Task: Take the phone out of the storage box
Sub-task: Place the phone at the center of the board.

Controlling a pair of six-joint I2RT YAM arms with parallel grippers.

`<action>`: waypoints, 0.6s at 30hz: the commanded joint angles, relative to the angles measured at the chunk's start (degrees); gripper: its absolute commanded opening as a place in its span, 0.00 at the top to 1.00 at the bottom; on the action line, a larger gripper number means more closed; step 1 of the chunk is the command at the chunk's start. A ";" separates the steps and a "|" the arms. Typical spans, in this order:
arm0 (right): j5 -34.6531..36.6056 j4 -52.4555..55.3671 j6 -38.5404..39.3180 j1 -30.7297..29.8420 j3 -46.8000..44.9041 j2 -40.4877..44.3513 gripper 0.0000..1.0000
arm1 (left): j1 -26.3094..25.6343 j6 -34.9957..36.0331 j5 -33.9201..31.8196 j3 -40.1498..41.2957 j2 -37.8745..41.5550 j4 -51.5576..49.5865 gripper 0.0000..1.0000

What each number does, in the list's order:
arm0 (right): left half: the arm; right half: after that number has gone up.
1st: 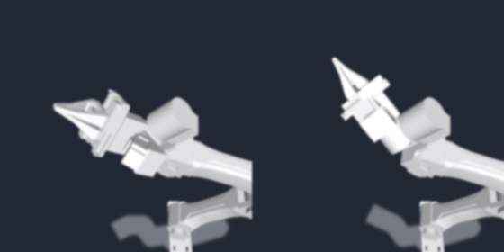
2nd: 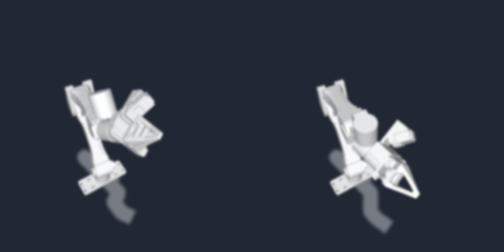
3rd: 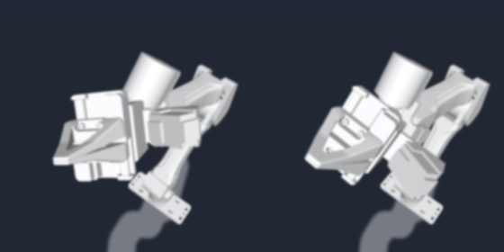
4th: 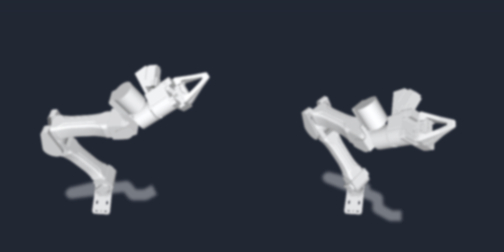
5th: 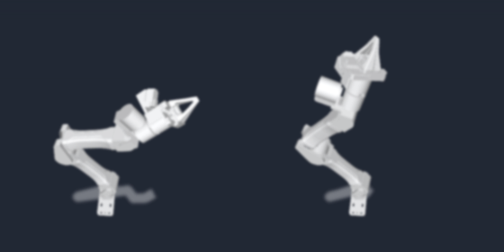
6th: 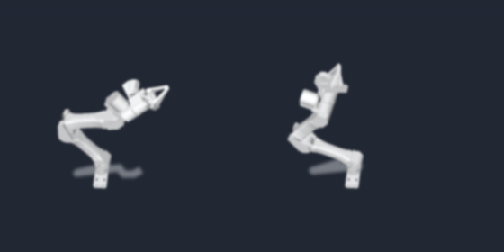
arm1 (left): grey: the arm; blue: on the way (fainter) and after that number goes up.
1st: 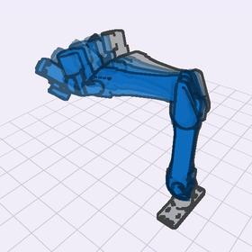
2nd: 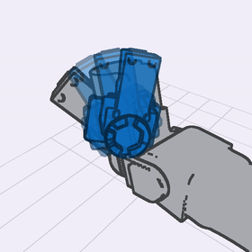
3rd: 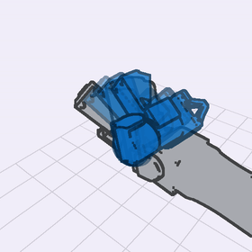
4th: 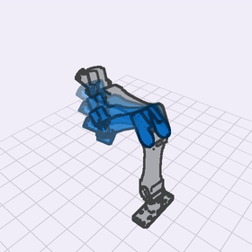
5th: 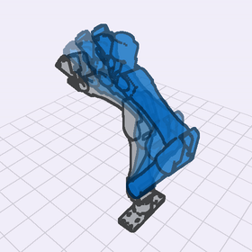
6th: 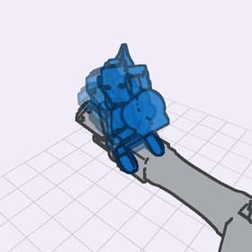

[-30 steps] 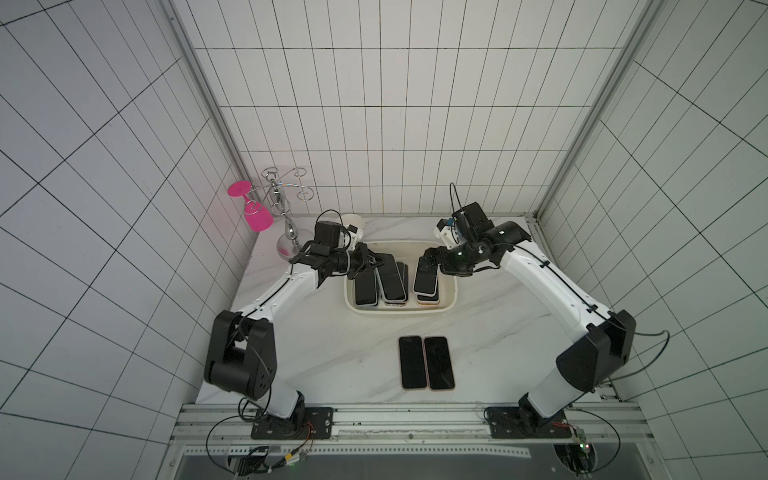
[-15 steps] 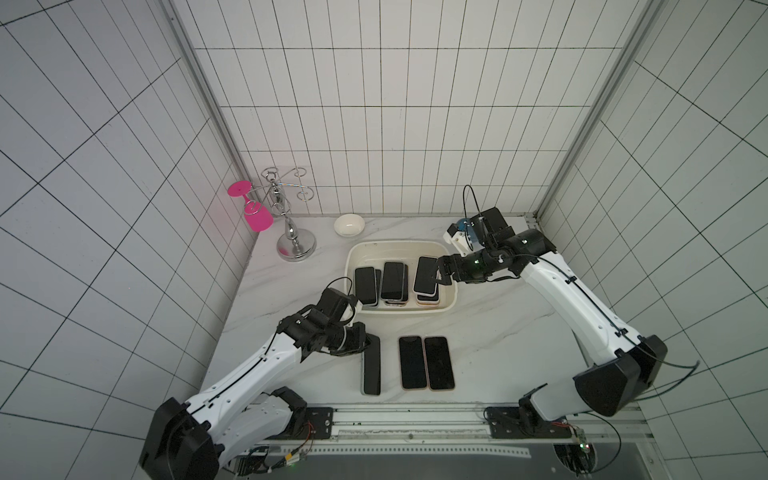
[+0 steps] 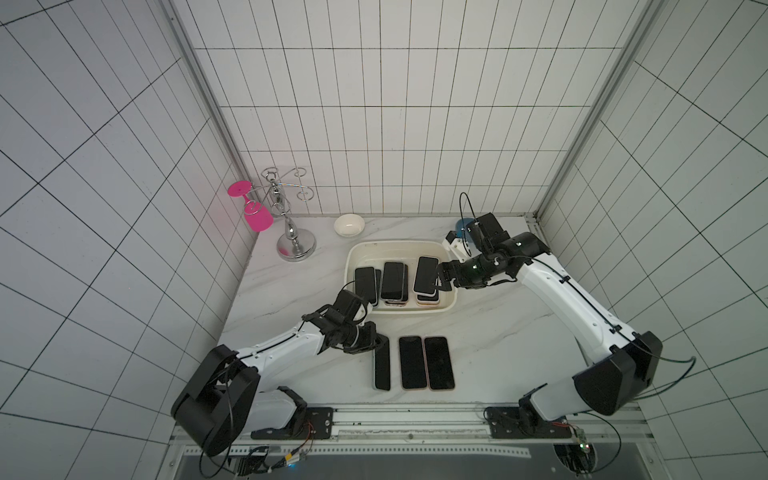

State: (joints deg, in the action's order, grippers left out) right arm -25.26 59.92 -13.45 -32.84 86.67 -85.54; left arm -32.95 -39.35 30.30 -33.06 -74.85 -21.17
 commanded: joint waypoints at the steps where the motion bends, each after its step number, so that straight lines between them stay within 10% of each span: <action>1: 1.34 0.90 1.15 0.38 -1.29 -0.99 0.08 | -0.19 0.45 3.13 0.35 -1.77 5.26 1.00; 14: 2.74 1.16 1.76 0.49 -3.34 -1.56 0.08 | -0.31 -1.82 5.19 3.67 -4.50 9.95 1.00; 18: 2.80 1.23 1.68 0.43 -3.88 -1.65 0.08 | -0.36 -2.50 5.27 5.08 -4.52 10.45 0.87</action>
State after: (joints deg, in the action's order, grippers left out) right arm -23.20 60.01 -12.40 -32.60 83.83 -86.50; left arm -32.95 -39.94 35.05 -30.26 -77.97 -9.28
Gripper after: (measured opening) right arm 0.920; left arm 0.125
